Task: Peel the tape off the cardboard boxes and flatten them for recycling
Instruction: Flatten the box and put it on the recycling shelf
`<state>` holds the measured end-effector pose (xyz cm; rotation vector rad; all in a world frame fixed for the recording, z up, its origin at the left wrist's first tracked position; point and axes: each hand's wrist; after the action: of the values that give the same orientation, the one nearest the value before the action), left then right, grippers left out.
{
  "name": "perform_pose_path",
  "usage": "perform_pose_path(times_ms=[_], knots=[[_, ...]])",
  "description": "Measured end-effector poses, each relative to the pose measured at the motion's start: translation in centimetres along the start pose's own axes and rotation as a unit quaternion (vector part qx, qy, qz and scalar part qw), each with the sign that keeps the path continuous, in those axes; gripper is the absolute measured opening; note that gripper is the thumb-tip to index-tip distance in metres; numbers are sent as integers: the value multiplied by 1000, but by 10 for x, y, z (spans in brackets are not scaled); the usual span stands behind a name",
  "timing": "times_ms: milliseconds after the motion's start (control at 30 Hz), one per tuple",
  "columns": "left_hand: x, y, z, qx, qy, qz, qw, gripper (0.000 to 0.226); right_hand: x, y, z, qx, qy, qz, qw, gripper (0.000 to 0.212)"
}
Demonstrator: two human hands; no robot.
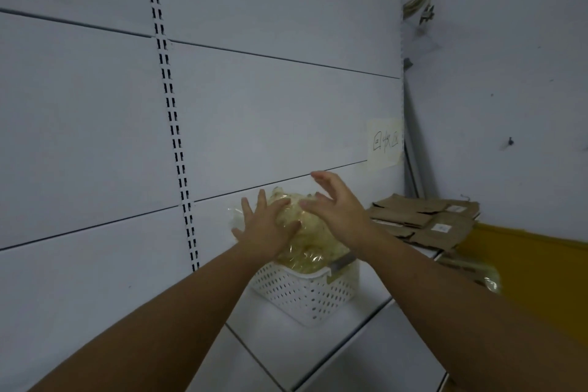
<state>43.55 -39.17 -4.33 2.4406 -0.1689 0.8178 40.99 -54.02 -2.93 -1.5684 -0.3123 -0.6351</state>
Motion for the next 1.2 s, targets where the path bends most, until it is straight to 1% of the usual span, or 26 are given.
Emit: perform_pose_path(times_ms=[33, 100, 133, 167, 200, 233, 267, 300, 333, 367, 433, 533, 600, 700, 733, 767, 800, 867, 900, 933, 967, 1000, 1033, 1100, 1133, 1200], knots=[[-1, 2, 1, 30, 11, -1, 999, 59, 0, -2, 0, 6, 51, -6, 999, 37], [0, 2, -1, 63, 16, -5, 998, 64, 0, -8, -6, -48, 136, -49, 988, 32], [-1, 1, -2, 78, 9, 1, 997, 68, -2, -11, -11, -110, 137, -87, 981, 36], [-1, 0, -3, 92, -4, 8, 996, 73, -5, -14, -17, -191, 98, -133, 968, 41], [-1, -1, -5, 99, -19, 12, 995, 77, -9, -15, -21, -283, 31, -176, 942, 47], [-1, -2, -8, 100, -35, 14, 994, 79, -13, -13, -24, -376, -43, -212, 901, 53], [1, -2, -13, 96, -48, 17, 994, 79, -17, -10, -25, -452, -104, -239, 853, 59], [2, -2, -17, 85, -56, 19, 995, 77, -22, -7, -26, -502, -143, -256, 814, 64], [3, -2, -22, 70, -59, 23, 995, 75, -27, -6, -27, -528, -162, -260, 792, 67], [4, -2, -27, 52, -59, 29, 996, 72, -30, -5, -28, -537, -170, -255, 786, 70], [1, -2, -31, -5, -59, 28, 998, 66, -35, -5, -30, -539, -179, -244, 787, 74], [-5, 1, -31, -96, -52, -4, 994, 57, -39, -7, -29, -553, -193, -231, 777, 77], [-7, 6, -33, -138, -21, -23, 990, 53, -40, -8, -27, -552, -205, -209, 781, 79], [-3, 6, -46, -191, 50, -58, 979, 51, -42, -7, -29, -534, -204, -181, 800, 83], [-1, 2, -51, -180, 62, -58, 980, 50, -43, -6, -31, -519, -194, -189, 811, 83], [0, -2, -56, -154, 64, -52, 985, 50, -44, -5, -32, -488, -180, -199, 830, 84], [1, -8, -60, -122, 59, -45, 990, 50, -45, -5, -32, -437, -160, -200, 862, 84], [0, -17, -66, -58, 34, -35, 997, 52, -48, -8, -27, -310, -94, -173, 930, 83], [-2, -22, -69, -29, 20, -32, 999, 53, -49, -11, -24, -256, -52, -156, 953, 83], [-3, -27, -72, 1, 11, -27, 1000, 54, -48, -16, -21, -216, -13, -143, 966, 83], [-5, -34, -76, 32, 5, -19, 999, 55, -48, -20, -17, -208, 12, -141, 968, 83], [-8, -41, -82, 68, -1, -8, 998, 56, -47, -24, -12, -238, 16, -159, 958, 80], [-10, -49, -90, 109, -9, 9, 994, 57, -47, -28, -6, -303, -4, -199, 932, 75], [-15, -66, -111, 202, -35, 48, 978, 59, -53, -36, 14, -424, -92, -289, 853, 67], [-18, -74, -123, 239, -49, 58, 968, 59, -59, -41, 27, -453, -148, -311, 822, 66], [-27, -88, -151, 280, -65, 50, 957, 60, -76, -52, 58, -480, -244, -307, 785, 70]])
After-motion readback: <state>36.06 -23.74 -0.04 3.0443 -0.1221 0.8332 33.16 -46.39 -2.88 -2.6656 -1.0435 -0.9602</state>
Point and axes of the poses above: each hand's wrist, its own x-axis towards the middle knuckle, its own z-axis out of the palm, y = z × x, and after that the axes turned 14 degrees about y, right-handed
